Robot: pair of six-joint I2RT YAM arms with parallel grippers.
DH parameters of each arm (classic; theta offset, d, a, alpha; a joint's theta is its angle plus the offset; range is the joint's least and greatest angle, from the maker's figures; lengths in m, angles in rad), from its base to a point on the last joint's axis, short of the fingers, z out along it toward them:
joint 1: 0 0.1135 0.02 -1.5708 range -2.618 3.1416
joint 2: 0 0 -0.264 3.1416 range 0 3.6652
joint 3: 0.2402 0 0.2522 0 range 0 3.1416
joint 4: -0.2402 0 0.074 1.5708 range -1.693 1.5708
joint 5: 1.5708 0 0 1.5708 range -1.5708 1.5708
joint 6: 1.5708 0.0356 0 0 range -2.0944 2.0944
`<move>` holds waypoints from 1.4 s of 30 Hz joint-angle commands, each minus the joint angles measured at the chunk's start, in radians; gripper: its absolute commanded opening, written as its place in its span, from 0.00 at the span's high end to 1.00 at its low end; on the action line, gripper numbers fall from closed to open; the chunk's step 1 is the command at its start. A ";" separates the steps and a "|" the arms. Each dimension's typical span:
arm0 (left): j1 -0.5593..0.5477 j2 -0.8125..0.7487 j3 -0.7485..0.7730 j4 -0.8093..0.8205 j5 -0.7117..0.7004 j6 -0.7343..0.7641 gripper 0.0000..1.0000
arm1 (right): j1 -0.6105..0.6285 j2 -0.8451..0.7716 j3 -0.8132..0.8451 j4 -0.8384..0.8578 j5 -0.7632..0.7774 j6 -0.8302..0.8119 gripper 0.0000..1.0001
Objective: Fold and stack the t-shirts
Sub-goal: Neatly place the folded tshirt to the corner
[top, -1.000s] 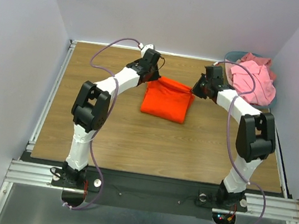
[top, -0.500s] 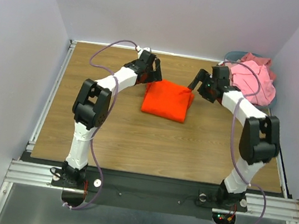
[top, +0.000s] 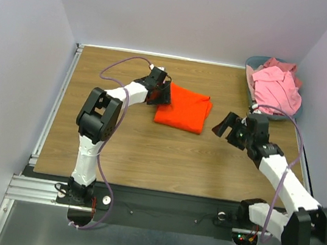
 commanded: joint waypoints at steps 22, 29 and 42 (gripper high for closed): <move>0.154 0.108 0.298 -0.161 -0.516 0.376 1.00 | 0.002 -0.145 -0.123 -0.003 0.123 0.016 0.00; 0.327 0.203 0.513 -0.151 -0.507 0.604 1.00 | 0.001 -0.135 -0.124 -0.005 0.108 0.025 0.00; 0.442 0.395 0.792 -0.059 -0.617 0.912 1.00 | 0.001 -0.102 -0.124 -0.005 0.146 0.027 0.00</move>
